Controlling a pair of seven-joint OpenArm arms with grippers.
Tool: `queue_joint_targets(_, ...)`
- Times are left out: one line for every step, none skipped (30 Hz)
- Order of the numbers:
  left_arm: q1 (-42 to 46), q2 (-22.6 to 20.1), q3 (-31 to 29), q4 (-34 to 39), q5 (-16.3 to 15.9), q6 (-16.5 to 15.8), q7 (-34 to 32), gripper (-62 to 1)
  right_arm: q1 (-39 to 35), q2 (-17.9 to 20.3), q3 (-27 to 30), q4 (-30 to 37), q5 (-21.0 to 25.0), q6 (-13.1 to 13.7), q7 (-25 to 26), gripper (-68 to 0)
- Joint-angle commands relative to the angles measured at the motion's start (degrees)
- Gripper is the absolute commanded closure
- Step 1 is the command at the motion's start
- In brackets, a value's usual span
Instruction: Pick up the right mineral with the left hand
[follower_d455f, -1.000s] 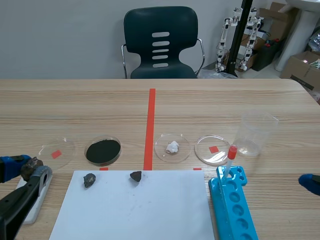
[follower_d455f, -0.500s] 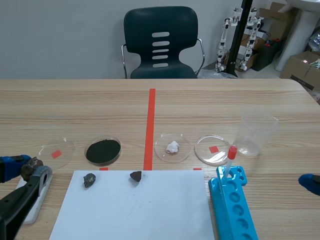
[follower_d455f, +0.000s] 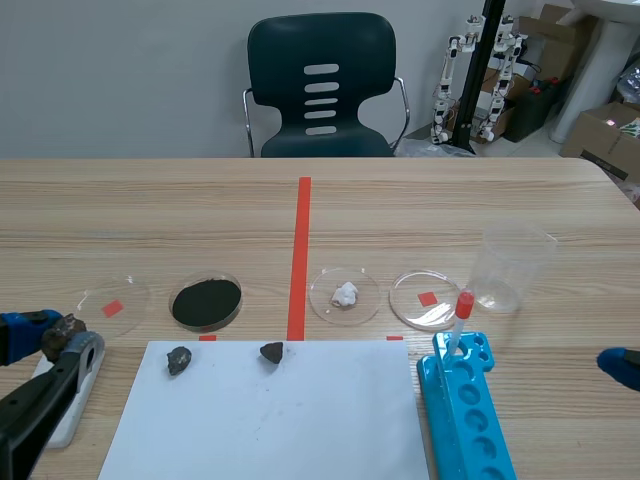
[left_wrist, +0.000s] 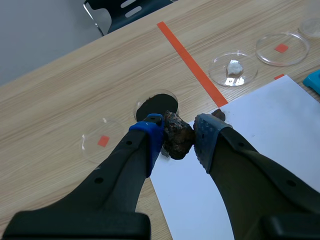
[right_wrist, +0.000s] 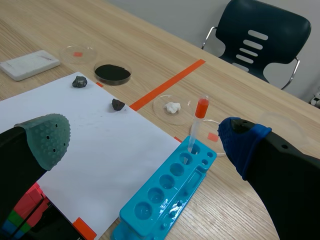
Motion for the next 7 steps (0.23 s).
queue_joint_targets(0.0,0.3,0.1,0.7,0.0,0.3,-0.8,-4.7,0.1,0.2,0.1,0.6,0.6,0.0,0.7,-62.1)
queue_joint_targets(0.0,0.3,0.1,0.7,0.0,0.3,-0.8,-4.7,0.1,0.2,0.1,0.6,0.6,0.0,0.7,-62.1)
queue_joint_targets(0.0,0.3,0.1,0.7,0.0,0.3,-0.8,-4.7,0.1,0.2,0.1,0.6,0.6,0.0,0.7,-62.1)
queue_joint_targets(0.0,0.3,0.1,0.7,0.0,0.3,-0.8,-4.7,0.1,0.2,0.1,0.6,0.6,0.0,0.7,-62.1)
queue_joint_targets(0.0,0.3,0.1,0.7,0.0,0.3,-0.8,-4.7,0.1,0.2,0.1,0.6,0.6,0.0,0.7,-62.1)
queue_joint_targets(0.0,0.3,0.1,0.7,0.0,0.3,-0.8,-5.0,0.1,0.2,0.1,0.6,0.6,0.0,0.7,-62.1)
queue_joint_targets(0.0,0.3,0.1,0.7,0.0,0.3,-0.8,-5.3,0.1,0.2,0.1,0.6,0.6,0.0,0.7,-62.1)
